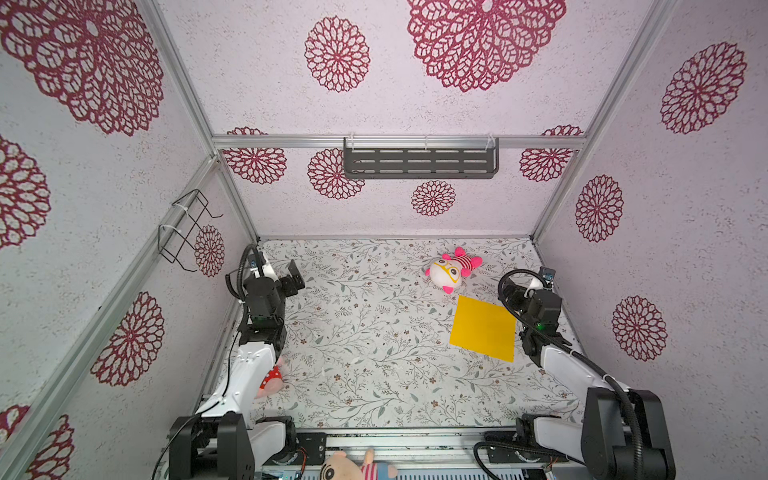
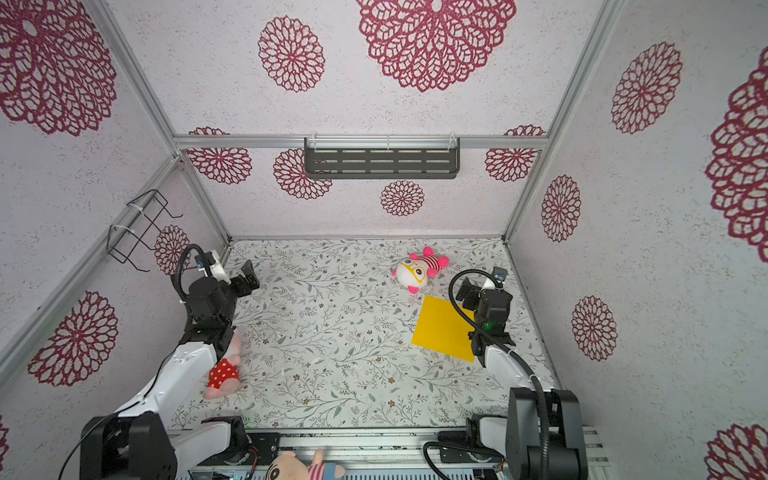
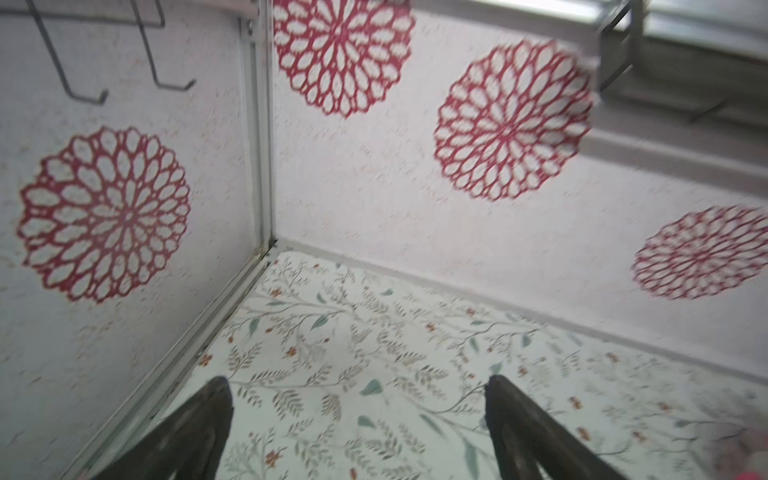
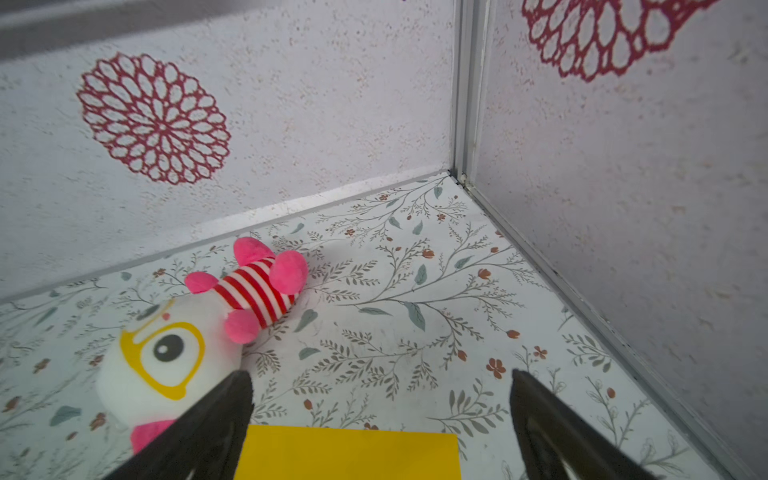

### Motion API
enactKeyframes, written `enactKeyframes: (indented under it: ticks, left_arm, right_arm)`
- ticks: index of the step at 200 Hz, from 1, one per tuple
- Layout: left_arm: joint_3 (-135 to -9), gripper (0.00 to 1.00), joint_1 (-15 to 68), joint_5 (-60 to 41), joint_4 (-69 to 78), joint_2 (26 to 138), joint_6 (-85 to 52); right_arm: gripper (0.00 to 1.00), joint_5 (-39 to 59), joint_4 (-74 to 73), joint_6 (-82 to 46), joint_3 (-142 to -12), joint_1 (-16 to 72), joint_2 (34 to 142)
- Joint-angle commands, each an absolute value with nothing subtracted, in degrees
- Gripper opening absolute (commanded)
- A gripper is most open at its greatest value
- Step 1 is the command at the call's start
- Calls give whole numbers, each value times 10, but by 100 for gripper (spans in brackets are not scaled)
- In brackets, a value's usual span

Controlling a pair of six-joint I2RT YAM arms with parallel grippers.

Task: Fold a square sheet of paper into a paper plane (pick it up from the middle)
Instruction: 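Move both grippers toward the middle of the yellow square sheet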

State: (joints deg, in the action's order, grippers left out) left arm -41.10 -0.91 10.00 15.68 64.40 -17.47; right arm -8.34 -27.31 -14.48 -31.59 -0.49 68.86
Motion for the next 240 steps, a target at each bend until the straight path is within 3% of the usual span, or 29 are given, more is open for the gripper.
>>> enactKeyframes:
  ticks: [1, 40, 92, 140, 240]
  left_arm:
    - [-467, 97, 5, 53, -33, 623, -268]
    - [-527, 97, 7, -12, -145, 620, -303]
    - [-510, 97, 7, -83, -94, 622, -280]
    - [-506, 97, 11, -122, -91, 631, -291]
    - [-525, 97, 52, -152, -98, 673, -324]
  right_arm:
    - [99, -9, -105, -221, -345, -4, 675]
    - [99, 38, -14, -289, -379, -4, 707]
    - [88, 96, -41, -344, -407, 4, 819]
    - [85, 102, -46, -348, -431, 26, 886]
    - [82, 93, 2, -381, -409, 108, 907]
